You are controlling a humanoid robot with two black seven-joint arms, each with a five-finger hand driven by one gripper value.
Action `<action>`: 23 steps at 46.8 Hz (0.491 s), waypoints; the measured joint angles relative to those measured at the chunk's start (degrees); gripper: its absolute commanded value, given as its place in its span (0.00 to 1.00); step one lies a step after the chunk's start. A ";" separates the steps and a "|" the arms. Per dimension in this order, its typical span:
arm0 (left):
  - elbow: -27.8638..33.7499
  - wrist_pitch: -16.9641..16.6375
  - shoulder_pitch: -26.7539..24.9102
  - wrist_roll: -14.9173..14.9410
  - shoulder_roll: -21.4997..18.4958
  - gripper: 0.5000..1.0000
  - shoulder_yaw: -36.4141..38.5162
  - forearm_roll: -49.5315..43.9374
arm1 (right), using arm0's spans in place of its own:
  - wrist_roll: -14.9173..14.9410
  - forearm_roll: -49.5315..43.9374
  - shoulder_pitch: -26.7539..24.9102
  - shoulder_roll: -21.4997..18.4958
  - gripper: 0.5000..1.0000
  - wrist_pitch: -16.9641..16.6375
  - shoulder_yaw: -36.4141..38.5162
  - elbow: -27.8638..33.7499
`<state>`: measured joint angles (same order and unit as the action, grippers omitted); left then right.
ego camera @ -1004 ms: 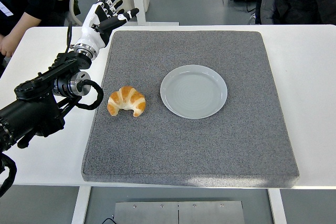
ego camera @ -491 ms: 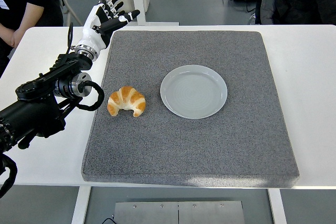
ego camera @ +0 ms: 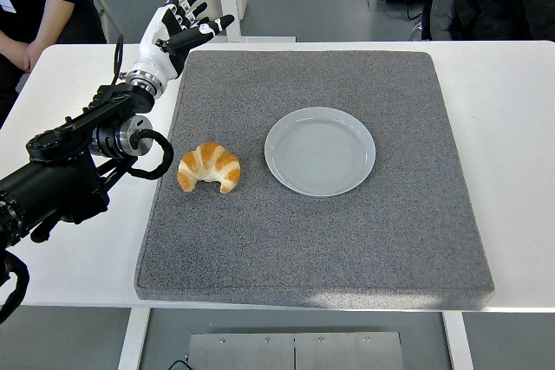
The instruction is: Place the bread on the plate
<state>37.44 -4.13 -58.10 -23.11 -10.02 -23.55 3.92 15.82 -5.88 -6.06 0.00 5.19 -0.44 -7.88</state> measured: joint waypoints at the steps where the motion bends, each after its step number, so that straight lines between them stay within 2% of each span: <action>1: 0.00 0.00 -0.18 0.57 0.00 0.95 0.04 0.01 | 0.01 0.00 0.00 0.00 1.00 0.00 0.00 -0.01; 5: 0.00 0.00 -0.51 1.50 0.00 0.95 0.25 0.15 | 0.00 0.00 0.02 0.00 1.00 0.00 -0.07 -0.02; 23: 0.07 0.18 -0.27 0.83 0.26 0.95 0.25 3.91 | 0.00 -0.03 0.02 0.00 1.00 0.00 -0.01 0.05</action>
<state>37.51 -3.95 -58.37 -22.29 -9.76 -23.29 7.83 15.82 -5.91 -6.04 0.00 5.19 -0.46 -7.83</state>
